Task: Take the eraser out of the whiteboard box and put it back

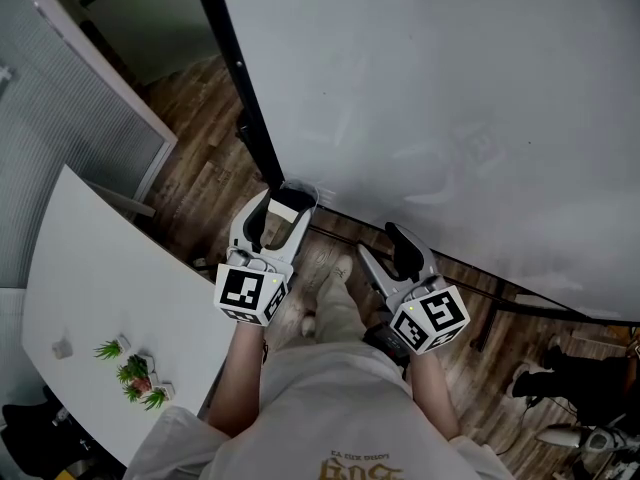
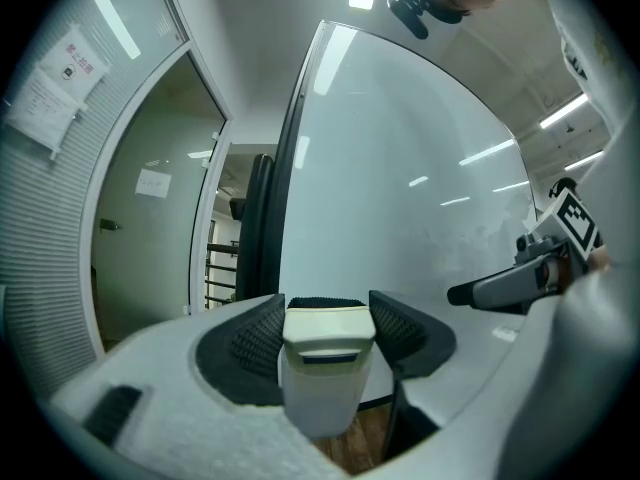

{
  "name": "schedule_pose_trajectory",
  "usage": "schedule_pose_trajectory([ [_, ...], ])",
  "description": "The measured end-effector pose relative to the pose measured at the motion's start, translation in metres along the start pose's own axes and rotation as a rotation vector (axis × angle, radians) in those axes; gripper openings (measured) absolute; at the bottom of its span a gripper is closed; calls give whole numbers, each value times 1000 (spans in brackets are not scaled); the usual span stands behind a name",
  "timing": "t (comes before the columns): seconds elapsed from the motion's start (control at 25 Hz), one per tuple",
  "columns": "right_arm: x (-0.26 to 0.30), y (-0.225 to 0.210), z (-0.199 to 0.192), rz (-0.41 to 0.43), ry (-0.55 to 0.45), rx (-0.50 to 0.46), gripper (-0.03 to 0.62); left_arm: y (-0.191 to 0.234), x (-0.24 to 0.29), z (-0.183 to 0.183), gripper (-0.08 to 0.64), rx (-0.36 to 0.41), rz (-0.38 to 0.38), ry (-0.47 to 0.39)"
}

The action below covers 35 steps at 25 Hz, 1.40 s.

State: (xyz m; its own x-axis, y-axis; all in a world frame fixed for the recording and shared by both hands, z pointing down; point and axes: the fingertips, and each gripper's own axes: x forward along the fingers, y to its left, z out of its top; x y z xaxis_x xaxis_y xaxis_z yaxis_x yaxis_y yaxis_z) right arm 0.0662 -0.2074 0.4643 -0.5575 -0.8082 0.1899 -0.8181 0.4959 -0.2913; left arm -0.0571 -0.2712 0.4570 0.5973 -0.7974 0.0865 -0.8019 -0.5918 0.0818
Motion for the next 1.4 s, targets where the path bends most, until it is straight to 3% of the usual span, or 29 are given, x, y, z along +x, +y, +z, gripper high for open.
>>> schedule_pose_trajectory([
  [0.6,7,-5,-3,11,14,13,253,3,15,-20,259,28,-6,77],
  [1.4,4,-3,-5,14,6,22,253,1,14,-25,265,52,-9,98],
])
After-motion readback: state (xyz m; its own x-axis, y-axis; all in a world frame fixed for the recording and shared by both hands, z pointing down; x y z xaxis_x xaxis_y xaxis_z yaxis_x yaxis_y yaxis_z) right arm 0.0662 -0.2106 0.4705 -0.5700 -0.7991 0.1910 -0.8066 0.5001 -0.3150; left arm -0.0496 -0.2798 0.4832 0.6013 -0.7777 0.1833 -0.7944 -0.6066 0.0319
